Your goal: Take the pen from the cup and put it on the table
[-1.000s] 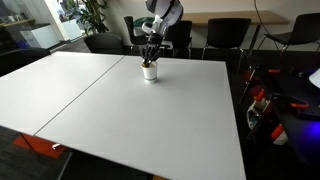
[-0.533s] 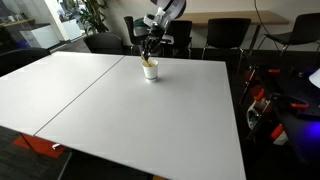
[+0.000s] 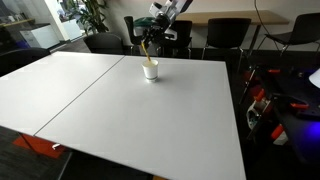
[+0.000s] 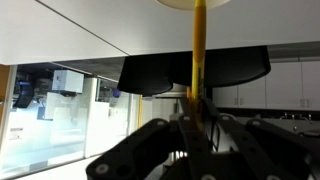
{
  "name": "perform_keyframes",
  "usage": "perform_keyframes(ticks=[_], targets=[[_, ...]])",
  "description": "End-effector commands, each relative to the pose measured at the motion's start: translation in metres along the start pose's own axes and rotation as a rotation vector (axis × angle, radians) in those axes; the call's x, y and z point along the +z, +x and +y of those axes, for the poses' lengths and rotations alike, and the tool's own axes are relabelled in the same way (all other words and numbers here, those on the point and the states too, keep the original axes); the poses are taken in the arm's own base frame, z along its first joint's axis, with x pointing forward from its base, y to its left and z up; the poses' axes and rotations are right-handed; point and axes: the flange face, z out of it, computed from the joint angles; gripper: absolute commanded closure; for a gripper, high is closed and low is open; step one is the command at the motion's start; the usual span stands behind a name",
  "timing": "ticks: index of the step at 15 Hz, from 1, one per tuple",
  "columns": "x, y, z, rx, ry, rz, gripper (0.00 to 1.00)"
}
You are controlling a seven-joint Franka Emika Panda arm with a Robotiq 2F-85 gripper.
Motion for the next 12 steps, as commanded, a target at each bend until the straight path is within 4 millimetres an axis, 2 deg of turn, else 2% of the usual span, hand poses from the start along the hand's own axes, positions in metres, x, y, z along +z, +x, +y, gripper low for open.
perform_keyframes(ticks=[1,6,12], targets=[[-0.024,0.023,-0.029,-0.028,-0.017,0.077,0.96],[-0.057,0.030,-0.061,-0.006,-0.063,0.130,0.96],[-0.097,0.011,-0.088,0.073,-0.149,0.051,0.96]])
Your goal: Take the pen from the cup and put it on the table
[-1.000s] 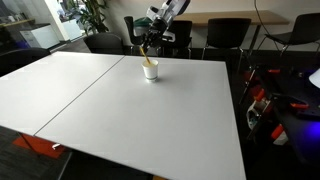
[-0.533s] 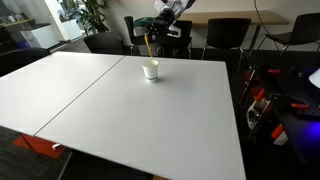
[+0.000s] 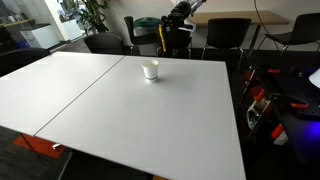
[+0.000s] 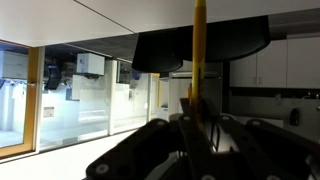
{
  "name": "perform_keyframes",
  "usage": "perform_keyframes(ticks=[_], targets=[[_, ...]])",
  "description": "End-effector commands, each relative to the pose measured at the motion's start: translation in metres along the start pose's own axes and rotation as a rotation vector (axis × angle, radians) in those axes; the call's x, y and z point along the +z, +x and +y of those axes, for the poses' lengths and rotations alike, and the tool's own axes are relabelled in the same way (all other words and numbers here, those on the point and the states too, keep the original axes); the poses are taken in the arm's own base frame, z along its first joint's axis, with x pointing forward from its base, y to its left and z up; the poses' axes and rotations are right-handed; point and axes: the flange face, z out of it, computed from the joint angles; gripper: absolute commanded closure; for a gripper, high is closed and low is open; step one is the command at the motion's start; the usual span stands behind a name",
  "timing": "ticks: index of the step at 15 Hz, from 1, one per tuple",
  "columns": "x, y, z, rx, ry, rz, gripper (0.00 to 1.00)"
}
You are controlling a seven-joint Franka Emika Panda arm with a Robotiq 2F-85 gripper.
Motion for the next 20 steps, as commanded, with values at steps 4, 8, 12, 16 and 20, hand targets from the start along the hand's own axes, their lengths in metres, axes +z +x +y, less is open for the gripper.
perform_keyframes(ticks=[4,8,12,16,20], targets=[[-0.032,-0.008,-0.017,0.060,-0.116,-0.141,0.96],[-0.028,-0.017,-0.005,0.089,-0.202,-0.291,0.96],[-0.011,-0.016,0.003,0.142,-0.265,-0.453,0.96],[0.013,-0.024,0.014,0.207,-0.311,-0.591,0.96],[0.036,-0.046,0.022,0.276,-0.334,-0.679,0.96]])
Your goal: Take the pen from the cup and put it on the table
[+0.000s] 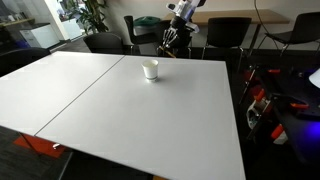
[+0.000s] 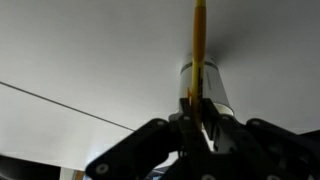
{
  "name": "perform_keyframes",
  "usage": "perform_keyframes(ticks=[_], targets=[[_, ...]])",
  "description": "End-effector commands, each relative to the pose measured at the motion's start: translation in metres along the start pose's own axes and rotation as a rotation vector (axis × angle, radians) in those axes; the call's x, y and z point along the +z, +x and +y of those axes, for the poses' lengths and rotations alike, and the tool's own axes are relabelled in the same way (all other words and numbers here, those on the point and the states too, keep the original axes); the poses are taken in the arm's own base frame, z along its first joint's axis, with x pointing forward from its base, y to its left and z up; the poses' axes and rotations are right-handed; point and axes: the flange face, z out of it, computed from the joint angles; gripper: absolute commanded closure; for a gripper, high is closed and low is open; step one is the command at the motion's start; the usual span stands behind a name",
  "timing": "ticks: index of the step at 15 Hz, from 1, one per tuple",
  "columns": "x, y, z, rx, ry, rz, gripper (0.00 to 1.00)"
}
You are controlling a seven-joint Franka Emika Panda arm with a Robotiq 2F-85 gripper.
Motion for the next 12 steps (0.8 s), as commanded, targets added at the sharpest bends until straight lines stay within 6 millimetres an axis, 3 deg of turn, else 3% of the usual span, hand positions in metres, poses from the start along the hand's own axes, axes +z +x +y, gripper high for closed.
perform_keyframes(ticks=[1,7,8,9,10,12], targets=[[0.028,-0.002,0.009,0.052,-0.024,-0.082,0.96],[0.051,-0.007,0.017,0.109,-0.056,-0.177,0.96],[0.053,-0.007,0.018,0.116,-0.056,-0.188,0.83],[0.053,-0.006,0.020,0.122,-0.066,-0.198,0.58],[0.053,-0.004,0.021,0.126,-0.068,-0.207,0.58],[0.052,-0.001,0.023,0.132,-0.076,-0.218,0.47]])
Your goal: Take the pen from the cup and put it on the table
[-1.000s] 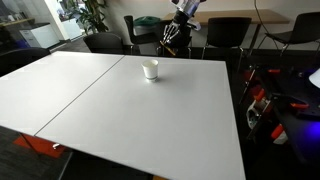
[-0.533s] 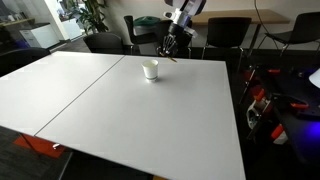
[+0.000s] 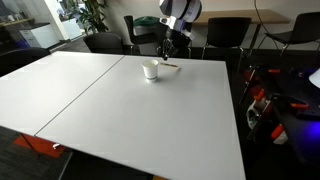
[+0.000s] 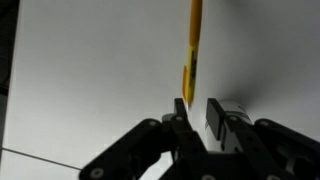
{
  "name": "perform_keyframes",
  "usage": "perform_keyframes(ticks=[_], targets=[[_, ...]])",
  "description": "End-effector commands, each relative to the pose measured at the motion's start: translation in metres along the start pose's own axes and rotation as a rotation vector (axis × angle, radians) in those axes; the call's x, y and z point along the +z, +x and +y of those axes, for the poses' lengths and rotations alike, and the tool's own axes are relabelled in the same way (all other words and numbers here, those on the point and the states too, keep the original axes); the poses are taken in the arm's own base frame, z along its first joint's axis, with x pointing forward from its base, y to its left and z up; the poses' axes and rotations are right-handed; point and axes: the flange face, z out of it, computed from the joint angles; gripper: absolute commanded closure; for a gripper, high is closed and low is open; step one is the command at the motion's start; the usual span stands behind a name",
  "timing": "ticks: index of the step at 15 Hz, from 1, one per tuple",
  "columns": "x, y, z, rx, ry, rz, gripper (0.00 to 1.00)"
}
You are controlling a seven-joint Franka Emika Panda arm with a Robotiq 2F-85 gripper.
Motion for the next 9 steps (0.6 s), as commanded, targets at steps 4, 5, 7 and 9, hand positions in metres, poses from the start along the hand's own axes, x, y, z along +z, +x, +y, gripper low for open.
perform_keyframes(ticks=[4,5,7,9], targets=[[-0.009,0.014,0.007,0.022,-0.058,-0.025,0.16],[-0.013,0.016,0.007,0.020,-0.066,-0.026,0.08],[-0.022,0.019,0.004,0.009,-0.085,-0.021,0.00],[-0.032,0.022,0.000,-0.013,-0.096,-0.012,0.00]])
